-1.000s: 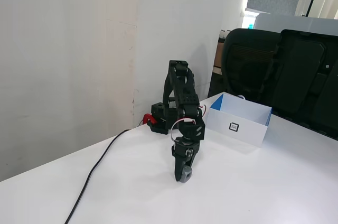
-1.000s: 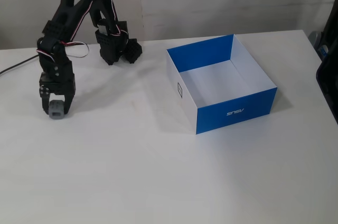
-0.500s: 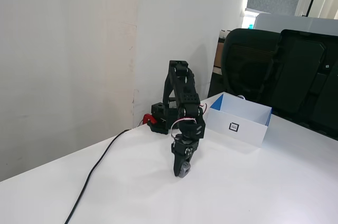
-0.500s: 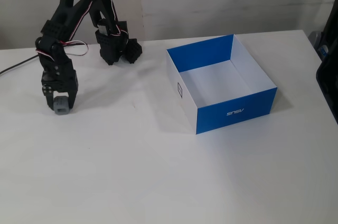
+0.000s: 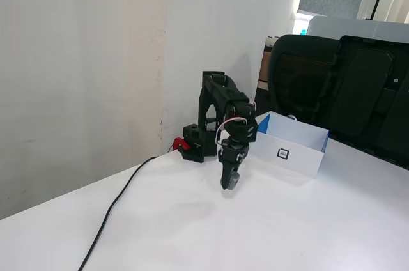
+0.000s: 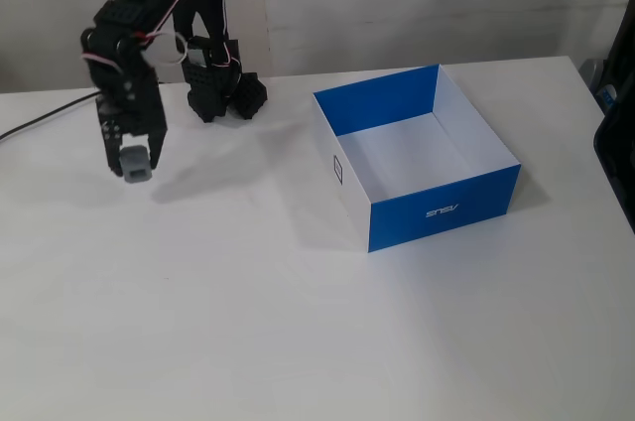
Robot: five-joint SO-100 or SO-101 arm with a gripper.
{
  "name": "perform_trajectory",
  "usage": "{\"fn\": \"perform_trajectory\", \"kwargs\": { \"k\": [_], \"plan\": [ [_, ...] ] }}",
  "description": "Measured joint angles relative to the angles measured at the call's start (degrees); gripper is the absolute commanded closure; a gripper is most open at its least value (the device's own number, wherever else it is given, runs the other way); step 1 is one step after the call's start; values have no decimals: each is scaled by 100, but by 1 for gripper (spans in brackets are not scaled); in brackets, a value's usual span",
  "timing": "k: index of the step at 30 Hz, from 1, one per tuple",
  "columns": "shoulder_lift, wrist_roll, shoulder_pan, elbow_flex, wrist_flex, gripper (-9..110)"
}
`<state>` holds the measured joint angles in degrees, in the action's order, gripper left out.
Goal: Grasp the gray block and put it in the box.
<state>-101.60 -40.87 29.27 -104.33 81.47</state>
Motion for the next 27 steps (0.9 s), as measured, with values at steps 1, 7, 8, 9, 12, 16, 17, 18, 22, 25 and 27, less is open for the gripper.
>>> {"fn": "perform_trajectory", "kwargs": {
  "k": [1, 7, 8, 9, 12, 16, 17, 18, 22, 25, 27],
  "plan": [
    [-167, 9, -53, 0, 26, 101],
    [-1257, 105, -642, -369, 44, 101],
    [-1477, 123, -773, -501, 44, 101],
    [-1696, 132, -905, -633, 9, 101],
    [-2285, 132, -1310, -932, -53, 101],
    [-3006, 237, -1890, -1195, -62, 101],
    [-3199, 281, -2048, -1274, -62, 101],
    [-3393, 325, -2206, -1371, -62, 101],
    [-4148, 527, -2900, -1714, -62, 101],
    [-4623, 791, -3401, -1881, -62, 101],
    [-4878, 976, -3700, -1934, -70, 101]
  ]
}}
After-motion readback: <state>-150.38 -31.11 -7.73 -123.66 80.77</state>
